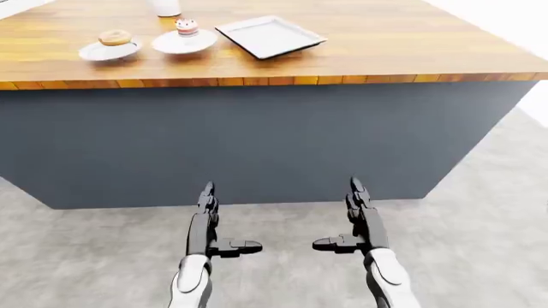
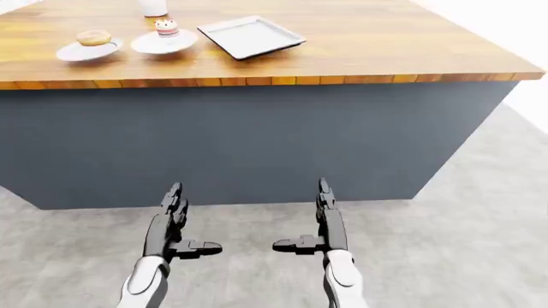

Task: Move the dessert items from the plate to the tray.

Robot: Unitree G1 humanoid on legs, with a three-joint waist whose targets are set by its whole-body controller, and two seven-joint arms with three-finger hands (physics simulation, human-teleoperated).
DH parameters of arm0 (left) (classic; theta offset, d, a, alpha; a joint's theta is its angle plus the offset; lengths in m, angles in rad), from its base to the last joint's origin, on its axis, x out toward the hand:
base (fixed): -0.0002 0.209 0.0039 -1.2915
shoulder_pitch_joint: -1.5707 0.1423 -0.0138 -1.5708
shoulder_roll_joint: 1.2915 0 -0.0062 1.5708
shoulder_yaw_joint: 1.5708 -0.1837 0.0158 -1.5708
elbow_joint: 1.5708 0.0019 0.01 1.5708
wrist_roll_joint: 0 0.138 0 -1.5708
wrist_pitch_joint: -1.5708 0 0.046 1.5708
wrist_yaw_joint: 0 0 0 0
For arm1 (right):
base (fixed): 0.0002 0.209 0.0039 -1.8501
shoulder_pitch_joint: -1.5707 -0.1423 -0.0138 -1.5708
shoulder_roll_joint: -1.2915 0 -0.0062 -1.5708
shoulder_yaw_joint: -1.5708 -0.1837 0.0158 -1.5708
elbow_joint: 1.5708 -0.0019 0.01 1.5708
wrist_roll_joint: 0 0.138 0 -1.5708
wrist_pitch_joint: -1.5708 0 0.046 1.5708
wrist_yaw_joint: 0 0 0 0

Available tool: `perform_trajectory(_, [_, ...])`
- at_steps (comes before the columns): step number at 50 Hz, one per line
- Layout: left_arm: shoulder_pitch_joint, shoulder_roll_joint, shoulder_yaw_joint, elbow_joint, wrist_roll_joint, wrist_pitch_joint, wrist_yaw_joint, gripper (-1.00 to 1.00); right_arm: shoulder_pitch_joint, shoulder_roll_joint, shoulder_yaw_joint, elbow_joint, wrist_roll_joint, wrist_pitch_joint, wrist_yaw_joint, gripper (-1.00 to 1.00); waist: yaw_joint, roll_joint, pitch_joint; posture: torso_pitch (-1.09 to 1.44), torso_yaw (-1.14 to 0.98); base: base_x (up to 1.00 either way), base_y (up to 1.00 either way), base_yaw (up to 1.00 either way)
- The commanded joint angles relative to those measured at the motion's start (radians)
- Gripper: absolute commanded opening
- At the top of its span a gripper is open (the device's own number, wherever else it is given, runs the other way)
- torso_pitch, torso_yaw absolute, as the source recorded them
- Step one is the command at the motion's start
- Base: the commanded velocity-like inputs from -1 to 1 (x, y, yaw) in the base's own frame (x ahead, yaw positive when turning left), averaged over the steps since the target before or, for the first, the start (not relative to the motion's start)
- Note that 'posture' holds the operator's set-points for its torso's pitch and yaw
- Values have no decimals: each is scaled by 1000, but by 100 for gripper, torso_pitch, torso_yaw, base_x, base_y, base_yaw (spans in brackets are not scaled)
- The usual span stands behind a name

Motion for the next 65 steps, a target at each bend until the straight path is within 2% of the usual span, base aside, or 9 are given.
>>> perform_trajectory(1, [-79,28,39,-232,-11,103,28,100,-40,-37,-21,-192,-37,5,-13,100,-2,-8,-1,0,0,0,0,0])
perform_trajectory(17, [-505,183,134,-418,-61,517,19,100,-403,-154,-120,-472,-46,415,31,100,7,4,-110,0,0,0,1,0])
perform_trajectory(22, [-605,233,150,-377,-73,535,12,100,-469,-176,-130,-487,-27,447,42,100,-9,-28,-57,0,0,47,41,0])
perform_trajectory(28, [-710,279,159,-310,-87,546,16,100,-578,-220,-145,-455,-11,482,41,100,-41,31,-49,0,0,54,42,0])
perform_trajectory(31, [-758,300,159,-277,-81,527,13,100,-656,-243,-134,-438,-8,511,41,100,-32,144,-75,0,0,55,42,0])
perform_trajectory(44, [-771,347,187,-351,-111,572,53,100,-664,-229,-120,-423,8,488,32,100,20,-50,-66,0,0,54,42,0])
perform_trajectory(54, [-785,363,193,-378,-110,593,52,100,-655,-224,-122,-465,23,512,29,100,-19,-1,-49,0,0,55,38,0])
perform_trajectory(57, [-781,371,202,-381,-113,591,51,100,-665,-237,-106,-464,-3,498,39,100,5,126,-69,0,0,0,0,0])
perform_trajectory(65, [-764,381,214,-405,-121,598,54,100,-675,-226,-110,-482,-19,499,62,100,28,-19,-41,0,0,0,42,0])
